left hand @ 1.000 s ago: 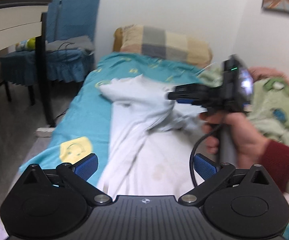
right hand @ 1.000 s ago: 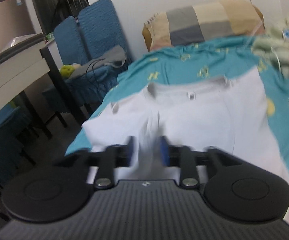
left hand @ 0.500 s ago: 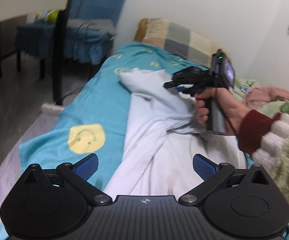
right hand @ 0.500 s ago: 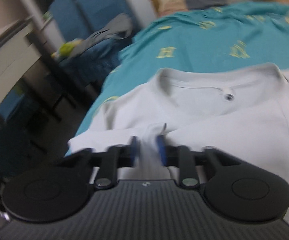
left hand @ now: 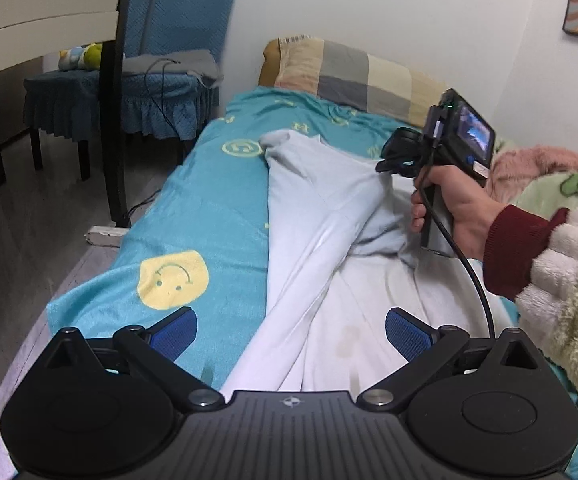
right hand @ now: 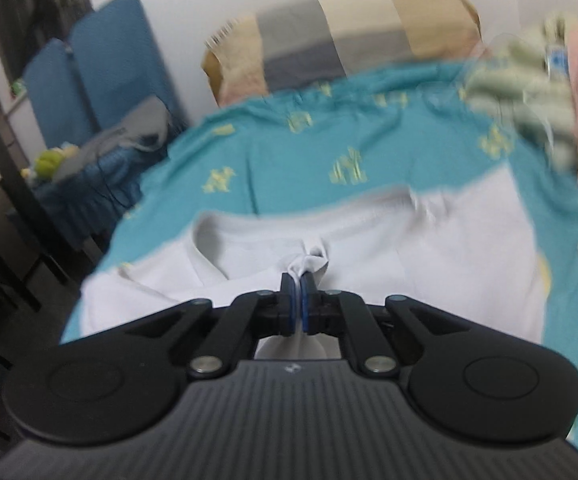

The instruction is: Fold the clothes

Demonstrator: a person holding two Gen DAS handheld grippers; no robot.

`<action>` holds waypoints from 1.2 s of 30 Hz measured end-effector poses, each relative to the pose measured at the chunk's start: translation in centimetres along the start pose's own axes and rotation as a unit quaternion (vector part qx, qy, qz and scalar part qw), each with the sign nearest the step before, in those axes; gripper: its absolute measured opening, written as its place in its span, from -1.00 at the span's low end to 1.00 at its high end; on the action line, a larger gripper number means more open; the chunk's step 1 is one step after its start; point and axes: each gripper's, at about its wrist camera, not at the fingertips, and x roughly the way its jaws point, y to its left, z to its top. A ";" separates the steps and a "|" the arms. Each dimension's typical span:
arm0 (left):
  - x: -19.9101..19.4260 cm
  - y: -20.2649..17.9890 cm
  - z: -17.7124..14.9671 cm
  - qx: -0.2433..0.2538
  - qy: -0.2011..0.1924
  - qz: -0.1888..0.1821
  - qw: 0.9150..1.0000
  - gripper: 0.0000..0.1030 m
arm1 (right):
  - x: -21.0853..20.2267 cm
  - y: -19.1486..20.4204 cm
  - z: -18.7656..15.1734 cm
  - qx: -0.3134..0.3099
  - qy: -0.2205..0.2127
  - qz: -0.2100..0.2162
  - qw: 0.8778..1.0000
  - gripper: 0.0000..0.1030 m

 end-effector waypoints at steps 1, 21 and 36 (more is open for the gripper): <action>0.3 0.0 0.0 0.000 0.005 0.001 1.000 0.97 | 0.4 -0.2 -0.4 0.004 0.004 0.000 1.000 -0.85; -1.1 -1.2 -0.3 0.043 0.003 0.026 0.999 0.97 | -32.3 -3.4 -10.3 0.029 -0.032 0.107 0.993 0.21; -3.4 4.0 -1.6 -0.024 0.205 0.016 0.978 0.65 | -35.0 -10.2 -14.0 0.174 -0.023 0.107 0.979 0.58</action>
